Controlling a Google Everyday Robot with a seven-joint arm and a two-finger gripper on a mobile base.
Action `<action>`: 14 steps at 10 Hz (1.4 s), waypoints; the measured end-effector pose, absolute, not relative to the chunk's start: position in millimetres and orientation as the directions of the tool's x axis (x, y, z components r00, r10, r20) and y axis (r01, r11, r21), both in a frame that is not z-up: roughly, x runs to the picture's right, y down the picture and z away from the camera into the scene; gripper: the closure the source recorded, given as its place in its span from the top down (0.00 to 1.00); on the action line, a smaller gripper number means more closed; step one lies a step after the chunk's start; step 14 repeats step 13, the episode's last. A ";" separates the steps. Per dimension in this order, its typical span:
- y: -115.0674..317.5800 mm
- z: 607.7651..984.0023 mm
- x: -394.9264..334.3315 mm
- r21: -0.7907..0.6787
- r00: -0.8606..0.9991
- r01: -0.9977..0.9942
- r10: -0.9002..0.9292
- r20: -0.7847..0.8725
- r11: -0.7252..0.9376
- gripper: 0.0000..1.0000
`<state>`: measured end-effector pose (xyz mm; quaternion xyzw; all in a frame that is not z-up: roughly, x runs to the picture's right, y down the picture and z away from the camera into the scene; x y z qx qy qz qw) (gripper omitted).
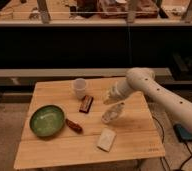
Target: Knock the bottle over
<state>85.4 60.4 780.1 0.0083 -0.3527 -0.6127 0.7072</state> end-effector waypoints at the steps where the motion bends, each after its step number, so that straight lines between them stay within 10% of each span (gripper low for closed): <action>1: 60.2 780.7 89.9 0.446 -0.003 0.860 -0.873 0.488 0.246 0.15; 4: 58.7 781.8 90.7 0.448 -0.010 0.861 -0.873 0.488 0.241 0.37; 14: 47.3 791.9 28.4 0.495 -0.102 0.851 -0.868 0.485 0.177 0.37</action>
